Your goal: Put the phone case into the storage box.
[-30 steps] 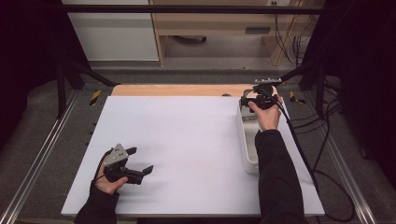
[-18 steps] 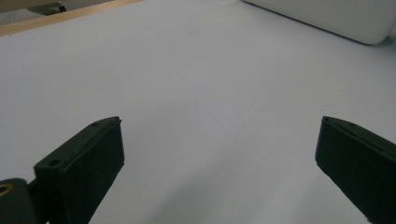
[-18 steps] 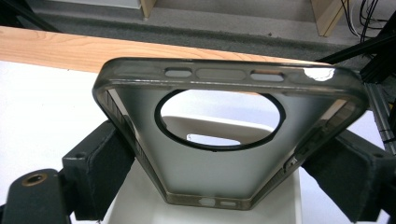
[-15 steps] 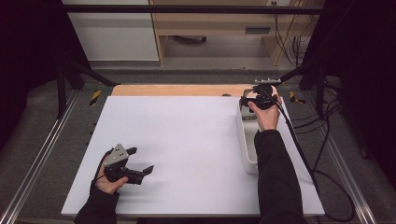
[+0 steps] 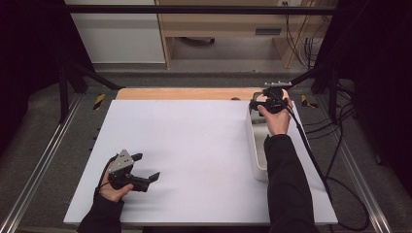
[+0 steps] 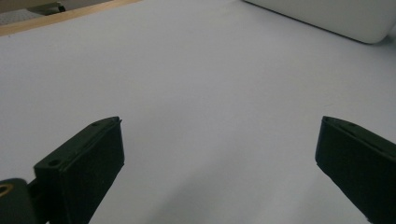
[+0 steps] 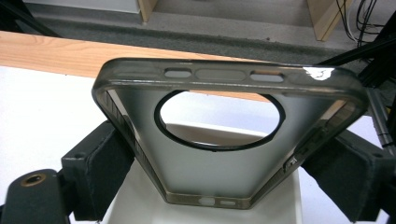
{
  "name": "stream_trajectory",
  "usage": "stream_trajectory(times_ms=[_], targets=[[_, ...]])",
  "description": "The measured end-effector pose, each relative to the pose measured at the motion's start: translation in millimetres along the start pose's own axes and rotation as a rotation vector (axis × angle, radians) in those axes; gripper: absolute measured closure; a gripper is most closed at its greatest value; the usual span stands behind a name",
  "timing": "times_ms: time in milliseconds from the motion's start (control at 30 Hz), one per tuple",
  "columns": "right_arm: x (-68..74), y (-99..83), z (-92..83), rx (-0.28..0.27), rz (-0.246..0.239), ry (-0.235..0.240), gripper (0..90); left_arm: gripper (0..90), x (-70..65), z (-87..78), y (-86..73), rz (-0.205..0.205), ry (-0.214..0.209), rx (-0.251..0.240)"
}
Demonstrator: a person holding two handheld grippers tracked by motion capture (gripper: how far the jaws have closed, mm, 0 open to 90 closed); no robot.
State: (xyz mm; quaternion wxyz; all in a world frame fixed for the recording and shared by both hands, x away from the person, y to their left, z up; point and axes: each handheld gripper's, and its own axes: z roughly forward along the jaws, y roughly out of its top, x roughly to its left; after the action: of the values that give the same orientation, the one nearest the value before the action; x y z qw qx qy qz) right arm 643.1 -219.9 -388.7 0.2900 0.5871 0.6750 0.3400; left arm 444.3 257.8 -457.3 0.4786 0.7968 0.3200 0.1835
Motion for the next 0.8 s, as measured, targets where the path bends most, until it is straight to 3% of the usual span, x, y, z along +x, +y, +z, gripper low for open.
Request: stream_trajectory(times_ms=[800], targets=[[0.2, 1.4, 2.1, -0.011, 0.009, 0.024, 8.1, 1.0, 0.0, 0.2, -0.1, 0.002, -0.001, 0.001]])
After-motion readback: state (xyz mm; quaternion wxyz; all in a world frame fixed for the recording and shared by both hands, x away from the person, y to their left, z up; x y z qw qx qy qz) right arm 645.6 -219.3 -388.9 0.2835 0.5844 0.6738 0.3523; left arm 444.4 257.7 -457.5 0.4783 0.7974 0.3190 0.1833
